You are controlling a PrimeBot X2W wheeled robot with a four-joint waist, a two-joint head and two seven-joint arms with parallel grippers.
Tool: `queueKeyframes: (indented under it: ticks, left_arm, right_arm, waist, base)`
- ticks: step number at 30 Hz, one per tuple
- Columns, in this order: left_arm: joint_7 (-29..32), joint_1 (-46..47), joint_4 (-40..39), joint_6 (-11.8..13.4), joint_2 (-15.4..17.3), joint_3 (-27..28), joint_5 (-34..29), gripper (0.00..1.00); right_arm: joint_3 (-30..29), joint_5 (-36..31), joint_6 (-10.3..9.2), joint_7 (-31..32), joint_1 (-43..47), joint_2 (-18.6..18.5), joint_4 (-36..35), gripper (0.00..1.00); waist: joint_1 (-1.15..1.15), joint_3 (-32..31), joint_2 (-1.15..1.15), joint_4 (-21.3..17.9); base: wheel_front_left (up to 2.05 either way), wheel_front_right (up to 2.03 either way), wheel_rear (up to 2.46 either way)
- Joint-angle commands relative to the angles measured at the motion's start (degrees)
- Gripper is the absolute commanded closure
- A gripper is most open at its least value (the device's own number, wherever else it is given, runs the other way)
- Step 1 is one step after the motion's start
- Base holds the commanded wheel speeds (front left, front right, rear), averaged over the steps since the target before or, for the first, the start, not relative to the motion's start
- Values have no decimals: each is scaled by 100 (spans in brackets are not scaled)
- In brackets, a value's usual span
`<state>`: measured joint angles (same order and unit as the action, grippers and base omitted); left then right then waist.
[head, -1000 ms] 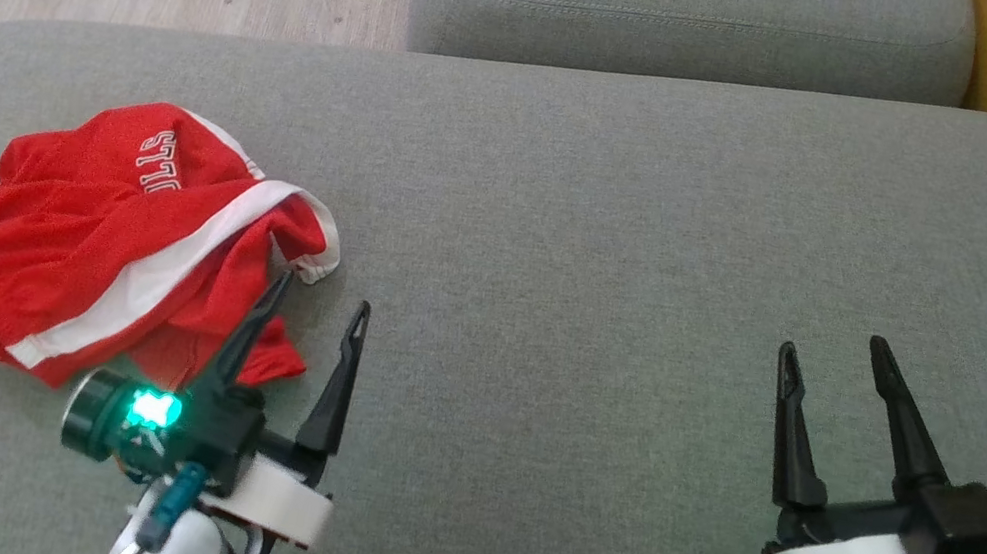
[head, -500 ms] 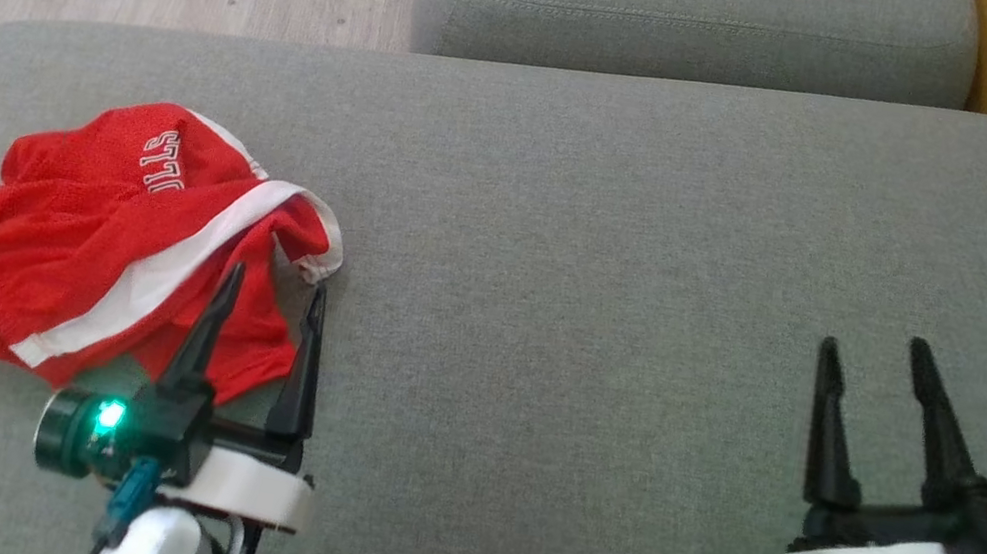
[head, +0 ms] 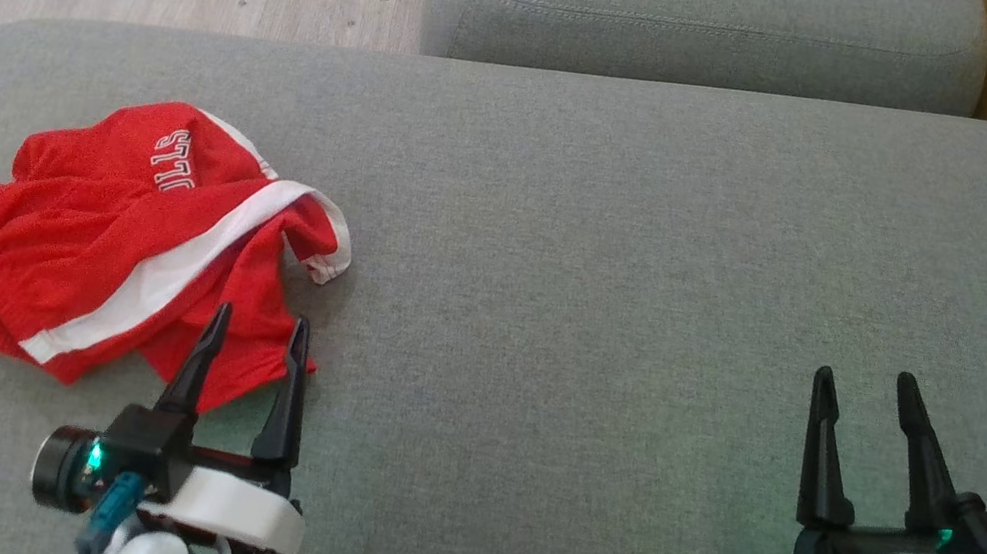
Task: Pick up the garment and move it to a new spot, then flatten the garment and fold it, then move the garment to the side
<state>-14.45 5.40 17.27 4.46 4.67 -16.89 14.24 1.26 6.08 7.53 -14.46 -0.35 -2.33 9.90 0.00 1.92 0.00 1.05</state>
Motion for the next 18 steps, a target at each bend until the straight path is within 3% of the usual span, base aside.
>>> queueKeyframes:
  ticks: [1,10,18]
  left_arm:
    - [-55,215,-144,-36,-13,241,-58,0]
    - [-55,213,-143,-149,-101,414,-187,0]
    - [-55,172,-91,-162,-141,574,-272,0]
  right_arm:
    - [145,67,-4,-54,-156,-54,-160,0]
    - [110,136,-4,-54,-155,-54,-142,0]
    - [200,203,-4,-54,-106,-54,-127,0]
  waist:
    - [0,2,0,4]
    - [0,-21,0,102]
    - [0,-102,0,565]
  base:
    - [0,0,0]
    - [0,0,0]
    - [0,0,0]
